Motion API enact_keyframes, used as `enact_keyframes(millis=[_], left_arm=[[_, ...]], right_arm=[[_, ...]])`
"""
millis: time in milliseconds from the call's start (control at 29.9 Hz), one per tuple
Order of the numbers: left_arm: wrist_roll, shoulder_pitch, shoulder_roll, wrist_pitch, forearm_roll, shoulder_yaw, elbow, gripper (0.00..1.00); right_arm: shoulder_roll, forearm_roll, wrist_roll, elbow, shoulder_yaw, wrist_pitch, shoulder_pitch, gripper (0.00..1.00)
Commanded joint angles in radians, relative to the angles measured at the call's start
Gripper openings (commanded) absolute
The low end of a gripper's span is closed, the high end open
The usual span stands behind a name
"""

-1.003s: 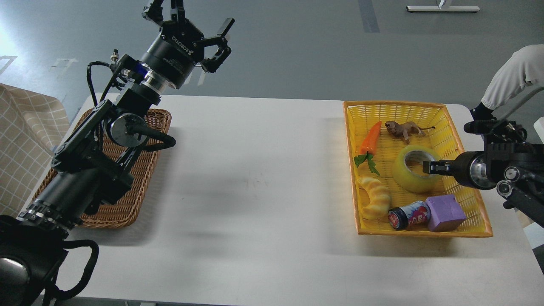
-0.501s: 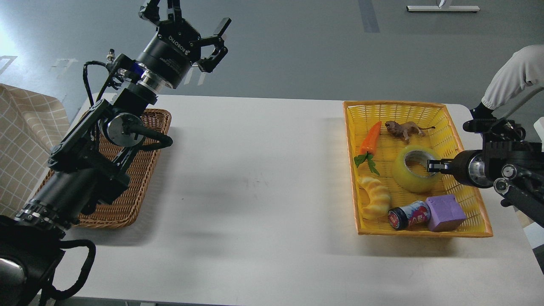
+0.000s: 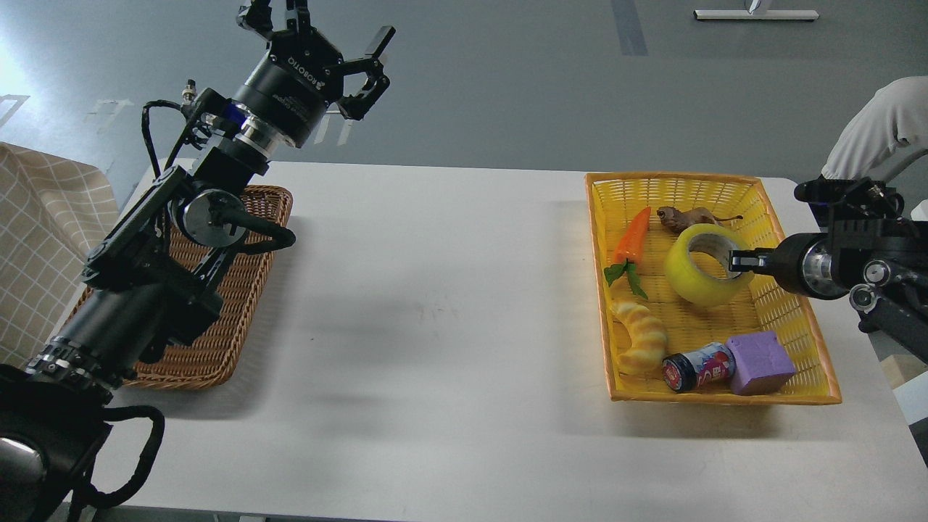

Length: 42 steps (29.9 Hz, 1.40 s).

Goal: Place and transfer tape with both arms
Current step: 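Close the right gripper inside the tape roll's hole, then lift the tape roll and carry it toward the table center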

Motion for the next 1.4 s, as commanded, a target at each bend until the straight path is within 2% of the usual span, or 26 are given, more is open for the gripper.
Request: enact_keyframes(millis=[0,134,468,903,1370], left_arm=[[0.0,0.0,-0.001,0.0,0.0,0.0,0.001,0.98],[0.0,-0.003,0.001,0.0,0.0,0.0,-0.001,0.98],[0.0,-0.003,0.002,0.0,0.002,0.0,-0.001,0.98],[0.002,-0.003,0.008,0.0,0.003,0.0,-0.004,0.98],[0.003,-0.003,0.001,0.0,0.003,-0.002,-0.004,0.98]], right_arm=[[-0.042,0.002,0.002,0.058,0.003,0.0,0.023,0.0],[-0.082,0.008,0.003,0.117,0.005,0.0,0.07,0.0],[-0.05,0.074,0.005,0.124,0.003,0.0,0.216,0.0],[0.231,0.068,-0.004,0.097,-0.028,0.0,0.242,0.0],[0.532,0.068,-0.006,-0.07,-0.199,0.0,0.305,0.0]])
